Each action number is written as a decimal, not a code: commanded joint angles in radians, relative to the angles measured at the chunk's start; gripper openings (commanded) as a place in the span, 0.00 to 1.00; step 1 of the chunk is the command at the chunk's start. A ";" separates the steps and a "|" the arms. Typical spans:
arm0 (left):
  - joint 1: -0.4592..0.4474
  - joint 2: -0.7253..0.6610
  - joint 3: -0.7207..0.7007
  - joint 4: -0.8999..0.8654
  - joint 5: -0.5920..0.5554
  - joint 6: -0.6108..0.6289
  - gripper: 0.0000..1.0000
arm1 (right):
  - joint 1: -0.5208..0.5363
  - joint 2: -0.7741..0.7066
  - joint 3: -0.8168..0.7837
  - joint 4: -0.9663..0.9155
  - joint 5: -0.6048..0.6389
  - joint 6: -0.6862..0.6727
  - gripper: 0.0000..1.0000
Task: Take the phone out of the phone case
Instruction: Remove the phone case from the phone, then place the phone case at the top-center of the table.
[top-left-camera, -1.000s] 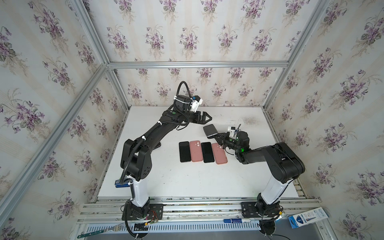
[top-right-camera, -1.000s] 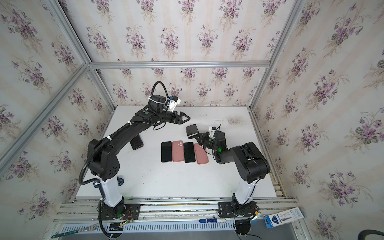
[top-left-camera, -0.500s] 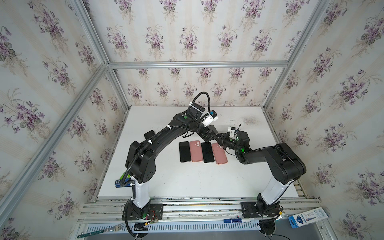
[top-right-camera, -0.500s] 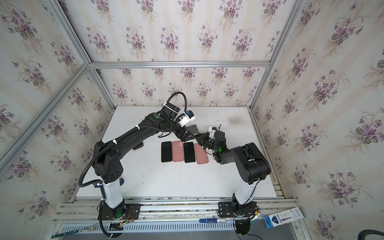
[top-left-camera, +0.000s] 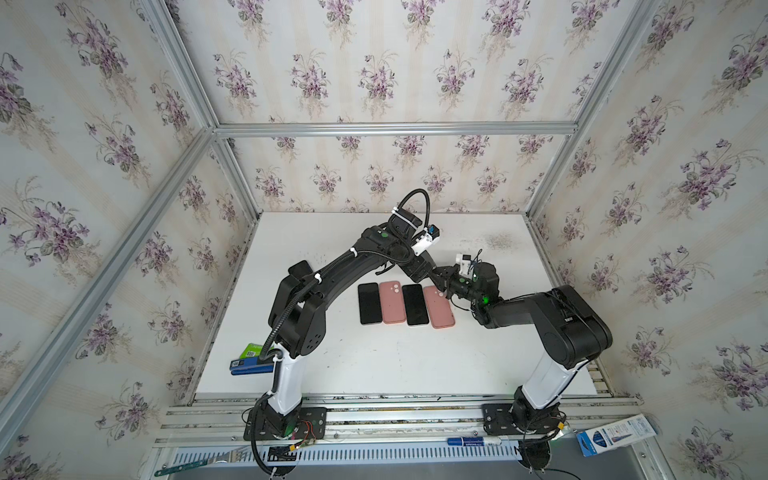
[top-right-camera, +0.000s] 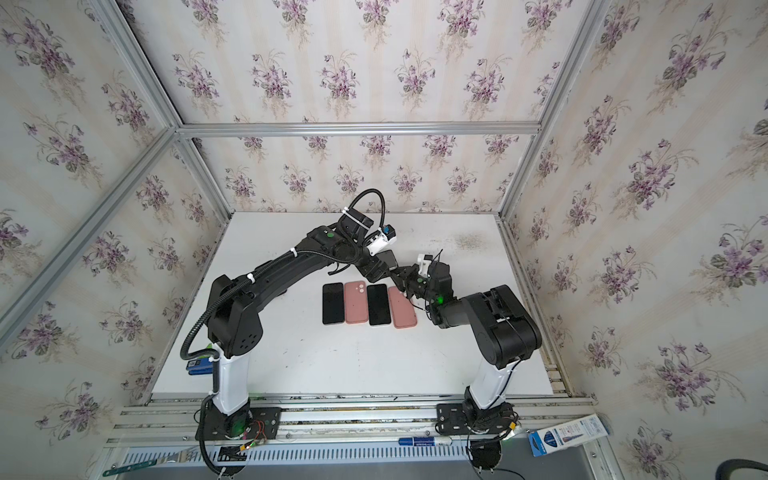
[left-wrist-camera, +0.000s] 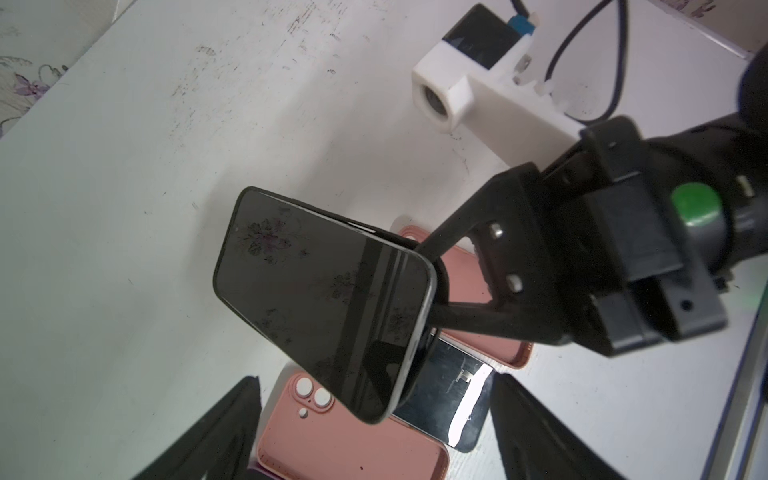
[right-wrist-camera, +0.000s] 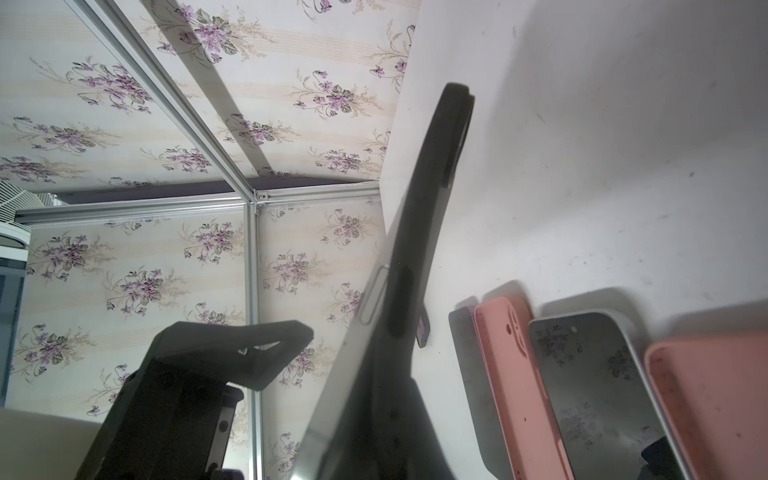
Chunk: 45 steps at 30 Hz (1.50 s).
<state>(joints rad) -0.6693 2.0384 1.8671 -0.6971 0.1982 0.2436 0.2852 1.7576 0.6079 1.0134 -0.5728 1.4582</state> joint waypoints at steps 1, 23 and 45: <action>-0.002 0.010 0.022 -0.002 -0.034 0.003 0.87 | 0.002 0.005 0.019 0.090 -0.017 0.014 0.00; -0.018 0.071 0.049 0.017 -0.148 -0.008 0.50 | 0.011 0.012 0.039 0.097 -0.030 0.042 0.00; -0.018 -0.029 -0.006 0.074 -0.279 0.009 0.12 | 0.033 -0.021 0.034 0.060 -0.029 0.049 0.00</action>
<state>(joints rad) -0.6926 2.0415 1.8668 -0.6838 -0.0422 0.2455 0.3168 1.7504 0.6346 1.0279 -0.5911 1.5036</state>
